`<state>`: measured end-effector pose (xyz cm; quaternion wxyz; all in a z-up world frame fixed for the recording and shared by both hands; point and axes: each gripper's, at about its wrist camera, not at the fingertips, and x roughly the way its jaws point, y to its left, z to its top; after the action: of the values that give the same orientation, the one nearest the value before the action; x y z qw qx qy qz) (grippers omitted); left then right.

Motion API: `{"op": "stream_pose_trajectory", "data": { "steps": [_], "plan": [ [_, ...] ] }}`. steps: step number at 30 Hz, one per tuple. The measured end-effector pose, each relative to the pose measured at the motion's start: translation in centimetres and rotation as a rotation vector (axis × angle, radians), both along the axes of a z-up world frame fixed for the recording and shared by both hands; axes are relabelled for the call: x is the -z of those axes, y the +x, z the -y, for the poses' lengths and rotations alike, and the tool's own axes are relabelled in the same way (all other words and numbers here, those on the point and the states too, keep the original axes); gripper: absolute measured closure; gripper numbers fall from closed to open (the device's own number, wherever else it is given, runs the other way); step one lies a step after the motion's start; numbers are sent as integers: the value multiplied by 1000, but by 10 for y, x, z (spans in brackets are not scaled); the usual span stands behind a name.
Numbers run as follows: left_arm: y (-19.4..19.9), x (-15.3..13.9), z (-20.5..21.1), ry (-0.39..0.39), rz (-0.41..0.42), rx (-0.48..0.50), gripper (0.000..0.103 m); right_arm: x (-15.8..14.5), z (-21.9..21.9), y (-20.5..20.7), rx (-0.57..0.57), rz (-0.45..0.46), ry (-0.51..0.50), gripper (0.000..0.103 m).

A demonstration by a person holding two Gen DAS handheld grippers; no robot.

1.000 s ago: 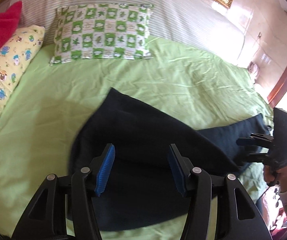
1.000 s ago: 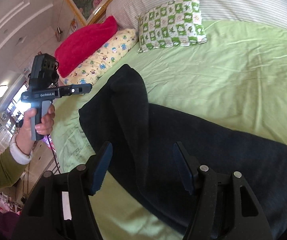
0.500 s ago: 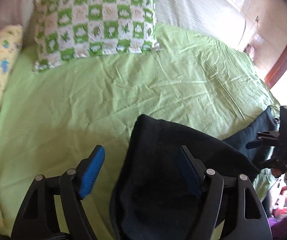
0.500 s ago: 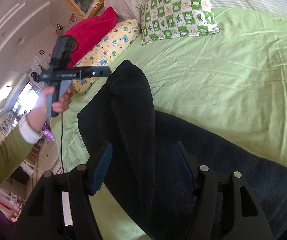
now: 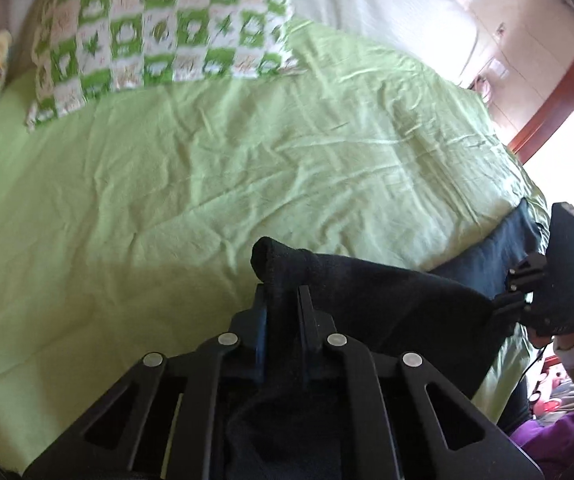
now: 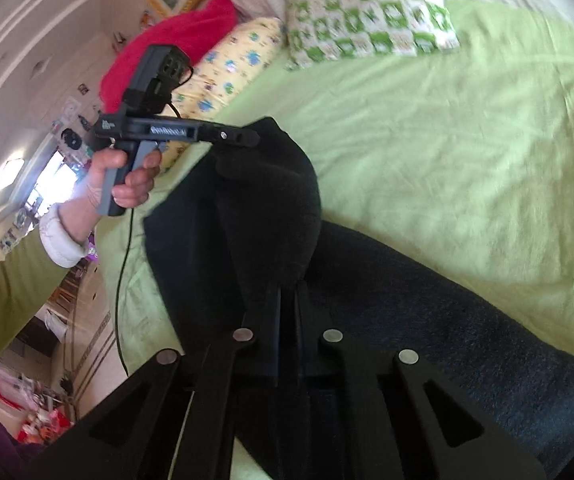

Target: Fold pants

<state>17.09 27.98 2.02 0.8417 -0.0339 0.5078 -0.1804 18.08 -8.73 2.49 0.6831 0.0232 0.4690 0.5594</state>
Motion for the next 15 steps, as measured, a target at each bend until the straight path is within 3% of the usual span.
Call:
{"op": "stream_pose_trajectory", "data": {
  "steps": [9, 15],
  "plan": [
    [-90, -41, -13, -32, 161, -95, 93, -30, 6, -51, -67, 190, 42, 97],
    [-145, -29, -26, -72, 242, -199, 93, -14, -1, -78, -114, 243, 9, 97]
  ]
}}
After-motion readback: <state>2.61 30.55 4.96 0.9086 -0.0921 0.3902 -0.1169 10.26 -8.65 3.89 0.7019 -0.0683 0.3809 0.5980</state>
